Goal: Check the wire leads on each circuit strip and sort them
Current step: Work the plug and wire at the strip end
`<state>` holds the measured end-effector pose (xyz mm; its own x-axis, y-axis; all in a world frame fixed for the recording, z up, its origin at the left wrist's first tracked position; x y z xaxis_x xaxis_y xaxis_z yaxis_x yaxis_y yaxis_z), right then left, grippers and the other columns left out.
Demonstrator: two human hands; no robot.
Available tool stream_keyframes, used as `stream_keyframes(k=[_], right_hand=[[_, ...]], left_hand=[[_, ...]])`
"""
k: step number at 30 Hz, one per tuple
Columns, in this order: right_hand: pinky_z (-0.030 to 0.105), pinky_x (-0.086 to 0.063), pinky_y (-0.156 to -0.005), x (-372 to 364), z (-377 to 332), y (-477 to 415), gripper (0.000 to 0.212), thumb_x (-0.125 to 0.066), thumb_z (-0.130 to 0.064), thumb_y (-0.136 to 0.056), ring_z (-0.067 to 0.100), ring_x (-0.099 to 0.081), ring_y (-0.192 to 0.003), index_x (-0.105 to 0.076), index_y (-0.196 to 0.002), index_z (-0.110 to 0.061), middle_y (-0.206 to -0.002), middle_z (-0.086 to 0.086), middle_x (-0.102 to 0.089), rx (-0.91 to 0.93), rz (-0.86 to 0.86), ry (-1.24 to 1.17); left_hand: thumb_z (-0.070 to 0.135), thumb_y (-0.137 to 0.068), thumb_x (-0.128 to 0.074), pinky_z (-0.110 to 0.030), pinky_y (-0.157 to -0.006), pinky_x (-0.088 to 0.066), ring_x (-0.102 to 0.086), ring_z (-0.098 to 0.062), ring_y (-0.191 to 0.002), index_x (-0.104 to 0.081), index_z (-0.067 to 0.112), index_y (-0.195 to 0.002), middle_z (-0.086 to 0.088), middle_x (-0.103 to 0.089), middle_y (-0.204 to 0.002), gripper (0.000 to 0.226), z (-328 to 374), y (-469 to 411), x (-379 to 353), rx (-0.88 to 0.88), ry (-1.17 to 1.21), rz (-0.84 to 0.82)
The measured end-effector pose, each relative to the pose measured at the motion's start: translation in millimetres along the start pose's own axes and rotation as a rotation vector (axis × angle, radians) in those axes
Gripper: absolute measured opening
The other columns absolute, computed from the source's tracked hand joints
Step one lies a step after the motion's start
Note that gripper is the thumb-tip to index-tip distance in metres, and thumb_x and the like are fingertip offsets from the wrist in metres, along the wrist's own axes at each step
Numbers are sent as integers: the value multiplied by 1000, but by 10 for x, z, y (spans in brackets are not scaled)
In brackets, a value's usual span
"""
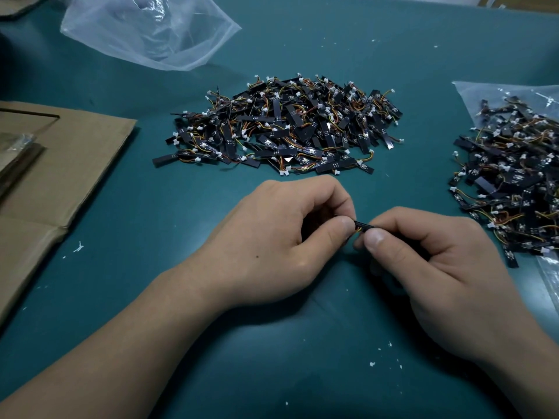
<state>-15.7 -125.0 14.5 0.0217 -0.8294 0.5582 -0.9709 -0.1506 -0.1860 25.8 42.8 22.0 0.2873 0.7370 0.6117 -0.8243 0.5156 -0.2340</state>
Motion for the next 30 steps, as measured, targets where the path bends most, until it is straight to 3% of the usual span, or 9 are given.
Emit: stream_keyframes(k=[2,4,6,8,12,16,19,24,30], right_hand=[[25,-41,-50,11,-1,-5,24,-56,-43,-91,11,-53,-52,-71,-81,-27,-61,-2,-62,-9,10,-56],[22,-41,-51,33,8,-16,24,-55,-40,-90,9,-52,-51,-70,-78,-25,-59,-4,-62,-20,34,-117],[20,-41,-51,41,10,-20,26,-54,-39,-90,8,-52,-50,-68,-74,-23,-55,-6,-60,-25,50,-172],[22,-40,-50,34,5,-21,29,-53,-39,-91,9,-51,-50,-65,-70,-23,-55,-5,-59,-25,41,-176],[26,-41,-50,20,2,-24,36,-49,-41,-95,11,-52,-50,-63,-68,-21,-58,-1,-61,-5,25,-116],[18,-41,-55,-9,-17,-11,42,-46,-40,-101,10,-60,-56,-64,-67,-23,-61,-5,-63,42,24,16],[15,-41,-55,-5,-24,-5,42,-47,-38,-101,10,-63,-57,-65,-65,-24,-61,-6,-65,54,25,18],[21,-45,-58,-19,-56,-13,41,-47,-36,-102,10,-65,-60,-65,-66,-24,-62,-9,-64,112,10,89],[13,-40,-56,-13,-64,7,40,-46,-38,-102,7,-63,-57,-66,-70,-26,-61,-9,-64,102,10,59]], left_hand=[[30,-94,-64,-21,-59,-43,-61,-7,-66,-62,30,-94,19,-63,-78,2,1,10,5,-35,19,14],[27,-93,-71,-25,-63,-49,-63,-15,-70,-63,29,-105,17,-66,-87,14,12,16,19,-86,30,57],[20,-91,-77,-17,-65,-46,-63,-14,-69,-69,25,-110,18,-66,-86,21,19,7,45,-128,37,120],[14,-90,-79,-10,-66,-41,-59,-7,-67,-75,18,-104,23,-65,-85,15,38,-10,61,-174,7,167],[13,-92,-76,-11,-67,-41,-58,-10,-68,-77,16,-97,15,-69,-84,5,64,-20,62,-203,-47,173],[18,-94,-68,-11,-67,-39,-57,-9,-69,-71,19,-93,20,-59,-79,3,68,-10,51,-162,-94,117],[23,-94,-65,-16,-63,-42,-57,-9,-68,-67,25,-93,21,-58,-76,4,51,-3,26,-105,-77,53],[25,-94,-59,-34,-61,-48,-57,-12,-67,-60,29,-89,16,-59,-74,7,34,9,4,-63,-28,-21],[22,-95,-59,-20,-60,-38,-53,-6,-63,-59,29,-86,22,-54,-71,11,72,-5,28,-57,4,-8]])
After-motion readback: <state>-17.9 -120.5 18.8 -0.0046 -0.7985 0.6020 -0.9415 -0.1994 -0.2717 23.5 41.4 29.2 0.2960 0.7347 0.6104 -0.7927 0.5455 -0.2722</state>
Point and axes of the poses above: each hand's wrist, its own y-axis away from the middle knuckle, its own x-axis out of the back of the hand, z = x × y, the point moved 5 cm from there along -y, towards the middle knuckle
